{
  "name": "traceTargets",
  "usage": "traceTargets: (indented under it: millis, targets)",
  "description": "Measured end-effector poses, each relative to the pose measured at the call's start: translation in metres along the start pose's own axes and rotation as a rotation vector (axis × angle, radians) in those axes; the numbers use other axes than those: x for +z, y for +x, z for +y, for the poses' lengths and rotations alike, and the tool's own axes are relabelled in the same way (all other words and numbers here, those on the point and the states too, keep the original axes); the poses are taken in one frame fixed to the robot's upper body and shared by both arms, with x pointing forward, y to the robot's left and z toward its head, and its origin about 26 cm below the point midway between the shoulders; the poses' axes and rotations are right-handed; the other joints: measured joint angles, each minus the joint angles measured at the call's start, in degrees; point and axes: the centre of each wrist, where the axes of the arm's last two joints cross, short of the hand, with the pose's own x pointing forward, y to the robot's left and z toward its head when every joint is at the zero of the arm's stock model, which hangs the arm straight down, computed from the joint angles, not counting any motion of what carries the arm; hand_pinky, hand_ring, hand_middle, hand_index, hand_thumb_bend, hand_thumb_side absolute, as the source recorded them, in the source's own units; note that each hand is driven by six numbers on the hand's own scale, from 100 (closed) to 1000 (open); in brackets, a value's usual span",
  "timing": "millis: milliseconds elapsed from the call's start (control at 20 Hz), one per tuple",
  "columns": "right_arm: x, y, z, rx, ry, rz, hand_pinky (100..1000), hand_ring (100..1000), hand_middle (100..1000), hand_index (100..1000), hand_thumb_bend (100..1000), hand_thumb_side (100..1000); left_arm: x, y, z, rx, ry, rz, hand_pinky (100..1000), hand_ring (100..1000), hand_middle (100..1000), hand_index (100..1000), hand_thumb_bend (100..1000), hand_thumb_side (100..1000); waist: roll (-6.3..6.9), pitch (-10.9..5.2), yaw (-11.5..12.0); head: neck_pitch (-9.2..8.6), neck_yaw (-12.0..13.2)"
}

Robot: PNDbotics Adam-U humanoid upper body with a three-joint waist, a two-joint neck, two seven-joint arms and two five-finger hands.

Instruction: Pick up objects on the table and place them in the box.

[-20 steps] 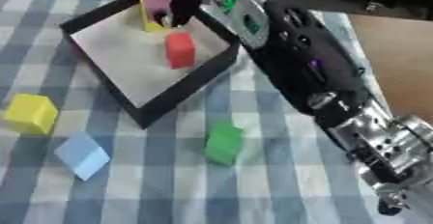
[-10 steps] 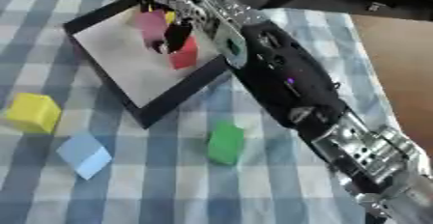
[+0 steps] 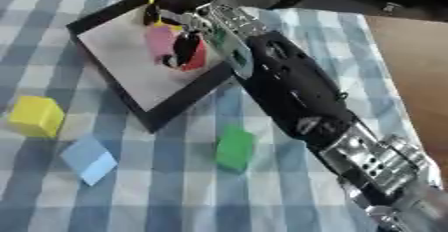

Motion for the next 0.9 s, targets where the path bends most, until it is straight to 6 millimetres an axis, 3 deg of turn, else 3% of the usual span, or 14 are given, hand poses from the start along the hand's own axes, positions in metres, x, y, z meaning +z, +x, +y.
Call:
traceTargets:
  millis: [200, 250, 350, 400, 700, 750, 900]
  targets:
    - [0.008, 0.003, -0.012, 0.005, -0.043, -0.016, 914, 884, 833, 917, 425, 126, 0.0, 0.0, 0.0, 0.0, 0.0, 0.002, 747, 747, 827, 842, 366, 742, 0.0, -0.01, -0.42, 0.06, 0.32]
    - [0.011, 0.003, -0.017, 0.006, -0.064, -0.02, 907, 875, 820, 905, 362, 151, 0.001, -0.001, 0.0, -0.001, 0.0, 0.004, 747, 747, 827, 842, 367, 745, 0.0, -0.03, -0.62, 0.09, 0.44]
    - [0.02, 0.006, -0.028, 0.007, -0.113, -0.03, 899, 863, 801, 894, 370, 100, 0.002, -0.002, 0.001, -0.003, 0.002, 0.007, 747, 748, 827, 842, 364, 743, 0.0, -0.04, -1.18, 0.3, 0.9]
    - [0.026, 0.007, -0.034, 0.004, -0.137, -0.033, 896, 858, 796, 891, 334, 121, 0.003, -0.003, 0.001, -0.004, 0.004, 0.011, 747, 748, 827, 842, 364, 743, 0.0, -0.04, -1.51, 0.49, 1.2]
    - [0.063, 0.014, -0.062, -0.019, -0.213, -0.057, 894, 855, 792, 888, 350, 110, 0.006, -0.007, 0.006, -0.02, 0.015, 0.026, 747, 748, 827, 842, 364, 743, 0.0, -0.04, -2.33, 0.93, 2.44]
    - [0.066, 0.015, -0.063, -0.024, -0.216, -0.06, 890, 849, 786, 888, 306, 158, 0.006, -0.007, 0.006, -0.021, 0.017, 0.027, 747, 749, 828, 842, 364, 743, 0.0, -0.07, -2.38, 1.04, 2.56]
    - [0.078, 0.016, -0.066, -0.021, -0.236, -0.082, 891, 849, 785, 888, 303, 163, 0.011, -0.013, 0.013, -0.036, 0.039, 0.047, 748, 749, 828, 842, 364, 742, -0.01, -0.87, -4.84, 1.56, 3.93]
